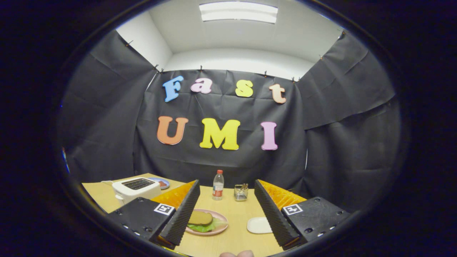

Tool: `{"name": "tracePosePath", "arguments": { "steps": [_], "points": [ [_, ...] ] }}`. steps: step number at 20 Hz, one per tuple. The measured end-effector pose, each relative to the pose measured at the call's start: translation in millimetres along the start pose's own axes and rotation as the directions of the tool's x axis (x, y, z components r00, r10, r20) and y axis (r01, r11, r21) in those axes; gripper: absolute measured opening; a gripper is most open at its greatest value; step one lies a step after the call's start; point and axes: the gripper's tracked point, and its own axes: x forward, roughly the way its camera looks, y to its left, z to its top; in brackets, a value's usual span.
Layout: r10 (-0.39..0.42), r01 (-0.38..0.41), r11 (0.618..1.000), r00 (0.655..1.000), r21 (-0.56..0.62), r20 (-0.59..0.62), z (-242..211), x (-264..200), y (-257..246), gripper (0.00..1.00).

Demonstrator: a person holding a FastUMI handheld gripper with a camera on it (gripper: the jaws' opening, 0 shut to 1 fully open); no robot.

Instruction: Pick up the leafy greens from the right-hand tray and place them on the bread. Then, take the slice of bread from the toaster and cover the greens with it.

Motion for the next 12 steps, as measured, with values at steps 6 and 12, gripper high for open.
{"name": "tracePosePath", "arguments": {
  "steps": [6,12],
  "points": [
    [-0.001,0.002,0.999,1.000,0.034,-0.009,7,3,-5,0.95],
    [-0.008,0.009,0.999,1.000,0.054,-0.010,3,7,-9,0.95]
  ]
}}
